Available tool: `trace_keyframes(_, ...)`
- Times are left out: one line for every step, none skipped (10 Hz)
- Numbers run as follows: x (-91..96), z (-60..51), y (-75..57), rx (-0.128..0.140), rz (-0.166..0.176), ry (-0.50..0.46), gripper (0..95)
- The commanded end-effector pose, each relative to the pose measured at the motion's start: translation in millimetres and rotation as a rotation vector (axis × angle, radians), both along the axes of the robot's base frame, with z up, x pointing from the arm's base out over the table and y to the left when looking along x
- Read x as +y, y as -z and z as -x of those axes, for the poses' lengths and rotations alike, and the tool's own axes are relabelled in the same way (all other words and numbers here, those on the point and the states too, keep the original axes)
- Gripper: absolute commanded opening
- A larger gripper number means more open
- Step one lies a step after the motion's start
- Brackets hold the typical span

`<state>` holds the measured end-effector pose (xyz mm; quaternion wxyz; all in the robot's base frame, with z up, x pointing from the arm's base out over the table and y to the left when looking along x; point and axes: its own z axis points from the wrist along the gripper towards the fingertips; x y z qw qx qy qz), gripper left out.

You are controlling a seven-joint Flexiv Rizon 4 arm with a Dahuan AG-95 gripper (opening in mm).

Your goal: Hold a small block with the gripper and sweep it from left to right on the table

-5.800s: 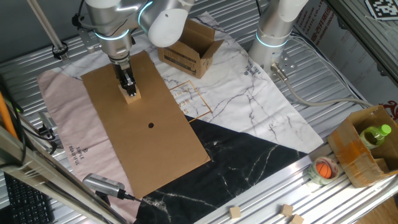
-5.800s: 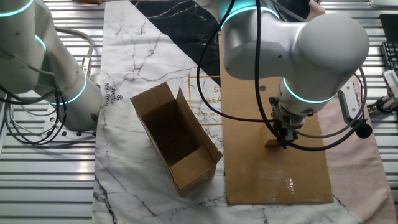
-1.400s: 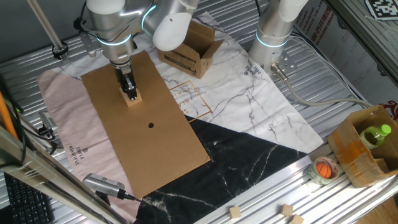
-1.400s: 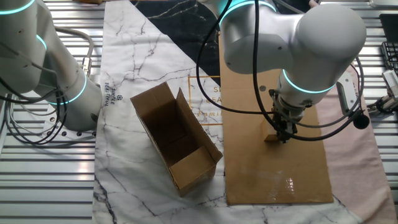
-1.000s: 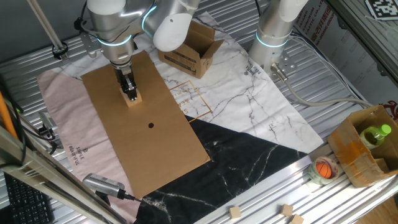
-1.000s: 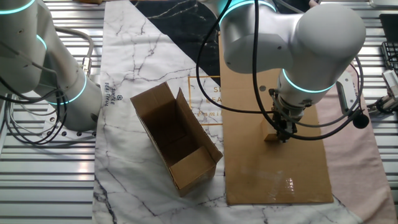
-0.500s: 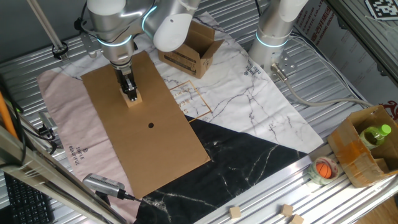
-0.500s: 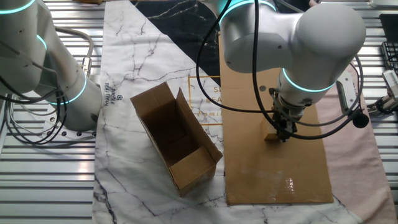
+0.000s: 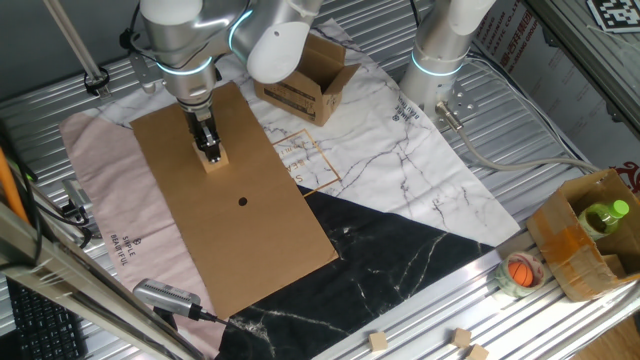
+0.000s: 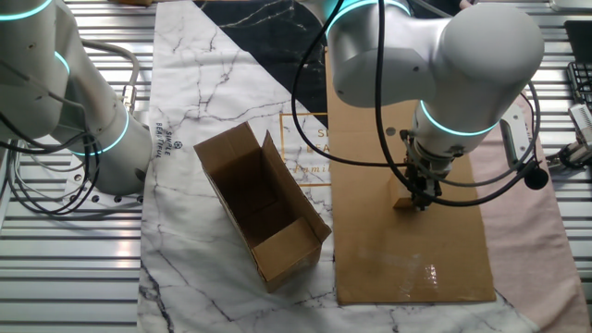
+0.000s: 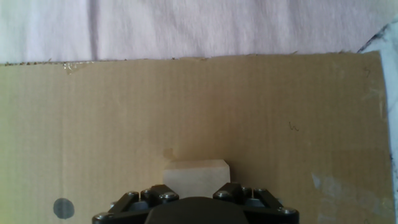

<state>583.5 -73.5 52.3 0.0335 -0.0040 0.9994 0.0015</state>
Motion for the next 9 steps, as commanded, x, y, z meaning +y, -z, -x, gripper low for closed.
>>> trace_keyframes(0.1, 0.0, -0.1, 0.0, 0.0, 0.002, 57.0)
trace_keyframes(0.3, 0.0, -0.1, 0.001, 0.0, 0.003, 57.0)
trace_keyframes(0.5, 0.0, 0.0, 0.0, 0.001, 0.003, 57.0)
trace_keyframes(0.5, 0.0, 0.0, 0.0, 0.001, 0.004, 57.0)
trace_keyframes(0.6, 0.0, 0.0, 0.0, 0.001, 0.004, 57.0)
trace_keyframes(0.8, -0.1, 0.0, 0.0, 0.001, 0.005, 57.0)
trace_keyframes(0.9, -0.1, 0.1, 0.0, 0.001, 0.005, 57.0)
trace_keyframes(1.4, -0.2, 0.2, -0.001, 0.003, 0.006, 57.0)
trace_keyframes(1.8, -0.2, 0.4, 0.0, 0.003, 0.008, 38.0)
